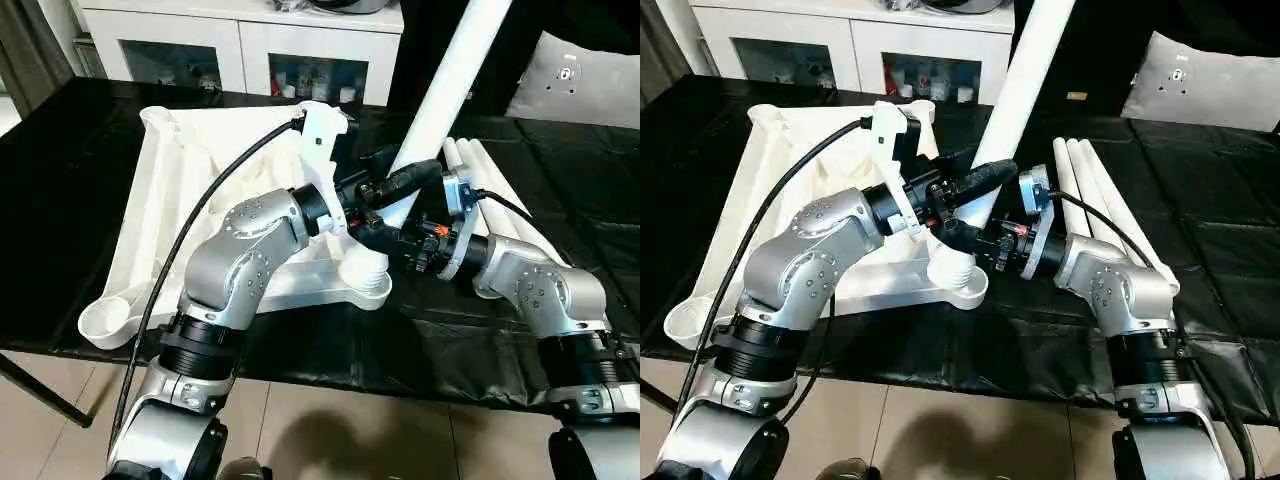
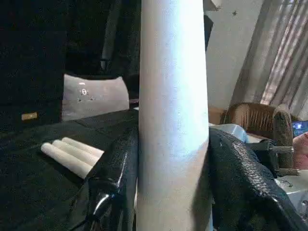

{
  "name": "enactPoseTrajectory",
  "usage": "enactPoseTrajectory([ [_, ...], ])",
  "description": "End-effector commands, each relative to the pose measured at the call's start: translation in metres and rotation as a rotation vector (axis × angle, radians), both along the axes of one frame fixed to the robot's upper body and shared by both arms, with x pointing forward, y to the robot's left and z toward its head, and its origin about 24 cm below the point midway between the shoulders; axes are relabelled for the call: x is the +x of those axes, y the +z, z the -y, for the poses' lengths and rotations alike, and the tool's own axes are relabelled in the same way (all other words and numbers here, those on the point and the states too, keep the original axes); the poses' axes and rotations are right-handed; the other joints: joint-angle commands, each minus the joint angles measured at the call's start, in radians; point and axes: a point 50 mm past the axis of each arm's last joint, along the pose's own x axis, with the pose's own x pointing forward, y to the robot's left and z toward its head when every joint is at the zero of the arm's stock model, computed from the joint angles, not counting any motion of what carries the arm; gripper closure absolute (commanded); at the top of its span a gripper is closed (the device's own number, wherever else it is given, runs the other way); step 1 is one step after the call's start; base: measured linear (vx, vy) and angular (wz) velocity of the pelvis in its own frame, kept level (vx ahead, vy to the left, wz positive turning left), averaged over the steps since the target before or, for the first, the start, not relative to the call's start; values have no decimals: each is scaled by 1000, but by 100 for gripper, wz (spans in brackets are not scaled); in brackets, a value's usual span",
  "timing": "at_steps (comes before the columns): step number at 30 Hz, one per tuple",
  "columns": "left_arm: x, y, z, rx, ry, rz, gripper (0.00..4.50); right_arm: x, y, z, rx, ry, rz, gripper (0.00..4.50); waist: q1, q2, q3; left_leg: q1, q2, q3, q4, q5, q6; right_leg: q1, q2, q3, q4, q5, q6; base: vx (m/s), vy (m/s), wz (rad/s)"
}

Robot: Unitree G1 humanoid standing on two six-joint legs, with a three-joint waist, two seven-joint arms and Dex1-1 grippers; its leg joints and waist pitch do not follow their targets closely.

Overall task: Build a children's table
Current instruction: Pick table leg

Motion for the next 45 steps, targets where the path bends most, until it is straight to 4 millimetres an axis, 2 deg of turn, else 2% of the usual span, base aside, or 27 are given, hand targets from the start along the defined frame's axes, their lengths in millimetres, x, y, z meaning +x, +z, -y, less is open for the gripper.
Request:
enactPoseTrajectory([
  [1,-8,8,9,-30,-64,27,266,3,-1,5,-15,-67,3,253,3,-18,-79,13,44,-6,-53,13,82,60,-71,29,-59,137,-282,0,0,0],
  [2,-9,9,9,-38,-73,24,266,4,-1,4,-16,-85,7,254,3,-14,-78,13,44,-6,-53,14,81,59,-71,30,-58,141,-283,0,0,0],
  [3,-10,9,10,-42,-84,24,231,4,-1,3,-17,-98,10,254,2,-17,-78,13,44,-6,-53,13,80,59,-70,29,-59,141,-281,0,0,0],
  [5,-15,12,11,-64,-137,12,196,7,-2,3,-28,-142,17,255,1,-16,-78,13,43,-6,-53,12,77,58,-71,29,-58,144,-284,0,0,0],
  [6,-20,14,13,-92,-179,6,193,8,-3,2,-38,-155,15,256,1,-12,-79,13,43,-6,-53,10,71,58,-71,29,-57,144,-286,0,0,0],
  [8,-21,15,13,-102,-191,6,167,7,-4,2,-43,-155,14,256,1,-14,-78,12,43,-6,-54,5,70,59,-70,29,-58,143,-287,0,0,0],
  [13,-28,17,16,-124,-263,2,137,4,-5,-2,-50,-122,14,257,6,-9,-77,14,44,-5,-56,-6,60,58,-69,30,-59,132,-287,0,0,0],
  [15,-30,17,16,-127,-278,-3,127,4,-6,-2,-50,-123,13,257,3,-11,-76,13,44,-5,-56,-8,57,58,-68,29,-59,128,-288,0,0,0],
  [16,-30,17,16,-127,-278,-3,107,4,-6,-2,-50,-123,13,259,3,-12,-75,12,43,-5,-57,-12,59,59,-69,30,-61,123,-286,0,0,0],
  [17,-26,19,12,-145,-241,-6,107,3,-9,-2,-61,-144,20,259,2,-4,-75,13,43,-6,-56,-18,58,58,-69,31,-62,118,-282,0,0,0],
  [18,-26,19,12,-145,-241,-6,95,3,-9,-2,-61,-144,20,259,0,-10,-74,12,42,-6,-57,-27,55,60,-69,31,-66,109,-277,0,0,0],
  [21,-20,20,4,-169,-181,-10,64,4,-10,0,-74,-175,29,259,-7,-8,-74,12,42,-7,-59,-38,42,61,-67,31,-68,91,-265,0,0,0],
  [22,-11,16,-13,-133,-92,5,64,7,-14,5,-140,-255,58,259,-7,-6,-74,13,41,-8,-59,-38,38,60,-68,30,-69,87,-260,0,0,0],
  [23,-11,16,-13,-133,-92,5,49,7,-14,5,-140,-255,58,259,-9,-6,-74,13,41,-8,-60,-38,33,59,-66,30,-69,81,-254,0,0,0],
  [25,-8,1,-32,-11,-33,15,47,12,-17,12,-215,-358,116,259,-13,-6,-74,15,41,-8,-62,-41,23,56,-64,29,-68,69,-240,0,0,0],
  [26,-8,1,-32,-11,-33,15,26,12,-17,12,-215,-358,116,259,-17,-3,-74,16,41,-7,-62,-45,16,55,-64,29,-68,60,-233,0,0,0],
  [27,-9,-7,-40,61,-20,11,17,14,-18,15,-233,-405,135,259,-18,0,-75,18,41,-8,-62,-49,13,52,-64,29,-68,59,-230,0,0,0],
  [28,-11,-20,-49,159,-21,3,17,15,-18,18,-246,-441,154,259,-22,0,-74,17,41,-7,-63,-50,12,53,-63,30,-67,61,-232,0,0,0],
  [29,-14,-29,-54,236,-25,-5,14,15,-17,19,-256,-469,160,259,-22,2,-75,17,41,-7,-64,-43,12,53,-61,30,-66,65,-225,0,0,0],
  [30,-14,-29,-54,236,-25,-5,12,15,-17,19,-256,-469,160,259,-24,5,-74,18,41,-8,-65,-47,9,51,-61,30,-65,67,-223,0,0,0],
  [31,-16,-42,-60,332,-28,-8,12,15,-17,19,-263,-490,175,259,-23,9,-77,19,42,-8,-64,-42,6,51,-61,29,-63,87,-229,0,0,0],
  [32,-17,-47,-62,368,-29,-8,12,15,-17,19,-265,-495,182,259,-22,7,-76,19,42,-9,-64,-43,10,49,-60,29,-65,89,-227,0,0,0],
  [34,-18,-70,-73,533,-23,-15,12,14,-15,17,-264,-485,226,259,-23,7,-74,18,41,-7,-67,-69,8,49,-62,30,-66,69,-223,0,0,0],
  [36,-18,-83,-80,614,-20,-24,40,12,-16,15,-262,-468,240,259,-25,9,-73,20,42,-8,-69,-90,-1,48,-63,31,-68,46,-214,0,0,0],
  [39,-13,-99,-90,682,14,-10,50,11,-18,14,-247,-454,226,259,-27,11,-74,19,40,-9,-70,-96,-8,49,-62,32,-69,52,-212,0,0,0],
  [40,-12,-104,-92,695,10,-18,68,9,-19,13,-245,-436,220,259,-27,11,-74,20,42,-9,-71,-98,-11,49,-63,32,-69,56,-215,0,0,0],
  [45,-10,-114,-97,728,-47,-49,108,2,-23,6,-241,-346,191,259,-24,14,-73,22,43,-9,-73,-132,-16,47,-65,32,-71,41,-232,0,0,0],
])
